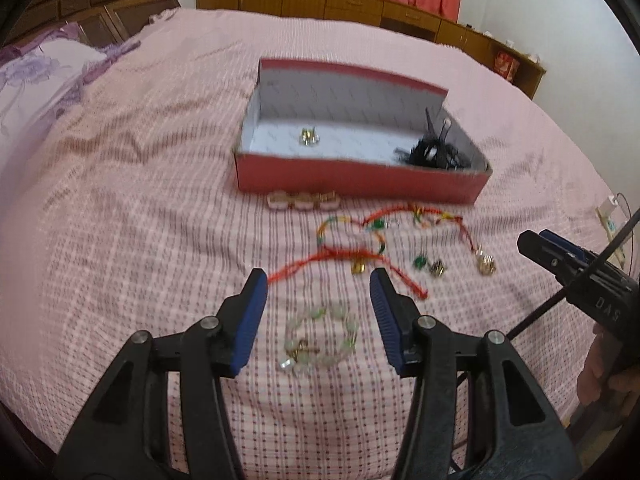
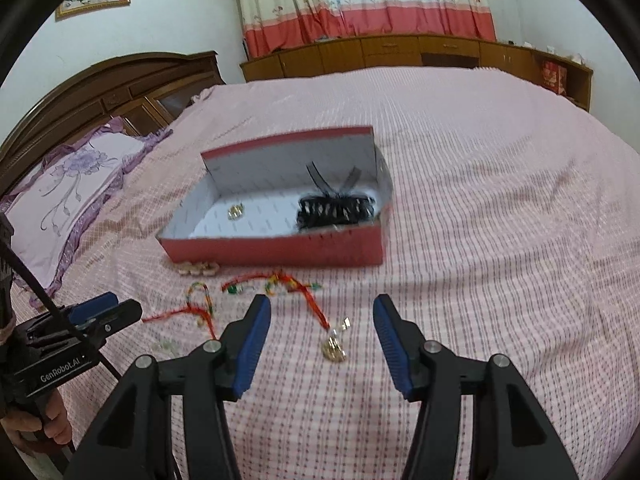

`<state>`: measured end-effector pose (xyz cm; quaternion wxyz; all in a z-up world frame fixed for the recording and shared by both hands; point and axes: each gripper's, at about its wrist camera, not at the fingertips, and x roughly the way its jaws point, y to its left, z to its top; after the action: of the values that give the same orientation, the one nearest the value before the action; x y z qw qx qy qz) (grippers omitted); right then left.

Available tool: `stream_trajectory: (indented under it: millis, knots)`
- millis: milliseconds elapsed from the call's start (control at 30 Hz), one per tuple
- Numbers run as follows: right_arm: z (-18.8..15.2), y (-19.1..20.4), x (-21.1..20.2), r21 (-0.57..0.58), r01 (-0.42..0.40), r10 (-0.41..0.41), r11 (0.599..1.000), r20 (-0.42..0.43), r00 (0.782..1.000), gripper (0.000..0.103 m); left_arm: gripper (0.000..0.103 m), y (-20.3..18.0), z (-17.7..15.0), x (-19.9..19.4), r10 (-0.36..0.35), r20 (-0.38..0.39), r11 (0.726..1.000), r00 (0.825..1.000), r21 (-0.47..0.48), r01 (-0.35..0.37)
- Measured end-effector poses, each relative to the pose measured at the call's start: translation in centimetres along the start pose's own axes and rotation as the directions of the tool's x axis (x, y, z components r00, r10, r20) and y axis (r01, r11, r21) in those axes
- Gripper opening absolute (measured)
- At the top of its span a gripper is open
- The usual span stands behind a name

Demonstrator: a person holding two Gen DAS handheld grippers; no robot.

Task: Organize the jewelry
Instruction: 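Withdraw both grippers from the box back toward the remaining jewelry, then grasp the jade bead bracelet with the left gripper while the right grasps a gold charm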

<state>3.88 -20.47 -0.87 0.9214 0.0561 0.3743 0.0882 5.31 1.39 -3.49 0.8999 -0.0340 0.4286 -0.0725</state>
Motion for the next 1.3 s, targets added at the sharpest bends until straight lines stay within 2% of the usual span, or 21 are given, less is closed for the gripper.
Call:
stream_trajectory:
  millis: [433,667,900,1000,1133,1200,1300]
  knots:
    - [-2.4,-0.6,3.3,0.031,-0.001,0.004,1.000,-0.112,0.994,0.057,0.045,0.3,-2.3,2.6,0.007,-0.091,1.000,0.996,-0.011,-0.008]
    - [-2.6,-1.0,4.9,0.046,0.004,0.003,0.999,-0.138,0.990,0.057,0.046,1.1,-2.9,3.3,-0.017,-0.095,0.999,0.995,-0.044,0.013]
    - [-3.1,-0.7,6.6,0.009,0.012,-0.011,1.000,-0.142,0.990,0.059,0.046,0.9,-3.1,3.9,-0.014,-0.089,1.000,0.996,-0.015,0.013]
    - [-3.2,-0.5,7.1,-0.015,0.014,-0.016,1.000,-0.147,0.989,0.062,0.044,0.8,-3.1,3.9,-0.018,-0.081,1.000,0.997,-0.011,0.017]
    - [-3.2,-0.5,7.2,-0.001,0.013,-0.013,1.000,-0.143,0.990,0.063,0.035,0.6,-3.4,3.4,-0.017,-0.066,1.000,0.998,0.004,0.017]
    - [-3.1,-0.7,7.1,0.014,0.006,-0.004,1.000,-0.134,0.991,0.060,0.033,0.6,-3.5,3.2,-0.015,-0.062,1.000,0.998,0.007,0.015]
    - [-3.2,-1.5,6.5,0.035,0.012,-0.008,0.999,-0.122,0.992,0.039,0.028,0.5,-3.5,2.9,-0.011,-0.056,1.000,0.998,0.012,0.012]
